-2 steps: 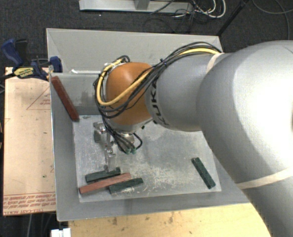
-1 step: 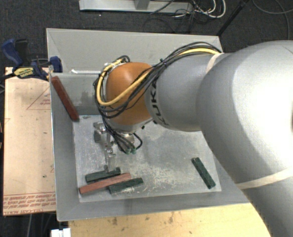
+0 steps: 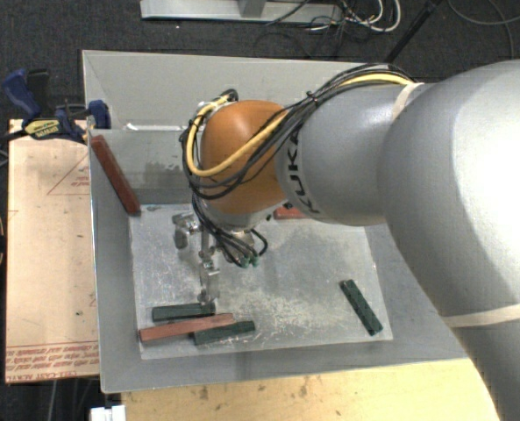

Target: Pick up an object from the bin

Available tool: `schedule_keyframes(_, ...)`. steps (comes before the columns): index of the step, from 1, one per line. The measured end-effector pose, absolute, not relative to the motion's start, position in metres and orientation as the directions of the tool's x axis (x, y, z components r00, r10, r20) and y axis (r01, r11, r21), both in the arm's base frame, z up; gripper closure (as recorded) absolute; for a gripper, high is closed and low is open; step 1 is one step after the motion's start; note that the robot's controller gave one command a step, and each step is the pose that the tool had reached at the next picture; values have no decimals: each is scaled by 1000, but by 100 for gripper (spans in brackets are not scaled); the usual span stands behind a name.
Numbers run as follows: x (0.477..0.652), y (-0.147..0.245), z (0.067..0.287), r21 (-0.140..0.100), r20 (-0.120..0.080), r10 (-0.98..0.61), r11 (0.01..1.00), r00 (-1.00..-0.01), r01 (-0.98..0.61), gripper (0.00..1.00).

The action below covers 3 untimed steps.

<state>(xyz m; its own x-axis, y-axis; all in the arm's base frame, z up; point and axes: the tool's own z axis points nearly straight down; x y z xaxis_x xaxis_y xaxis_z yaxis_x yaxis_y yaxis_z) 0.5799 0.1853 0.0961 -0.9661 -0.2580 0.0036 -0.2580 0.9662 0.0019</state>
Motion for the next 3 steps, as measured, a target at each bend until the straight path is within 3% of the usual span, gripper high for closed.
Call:
schedule_keyframes(1,539,193,90,0,-9,-286,958,-958,-286,0)
schedule_keyframes(2,512,209,74,1,0,-502,865,-865,-502,100)
schedule_keyframes(3,512,209,74,1,0,-502,865,-865,-502,100)
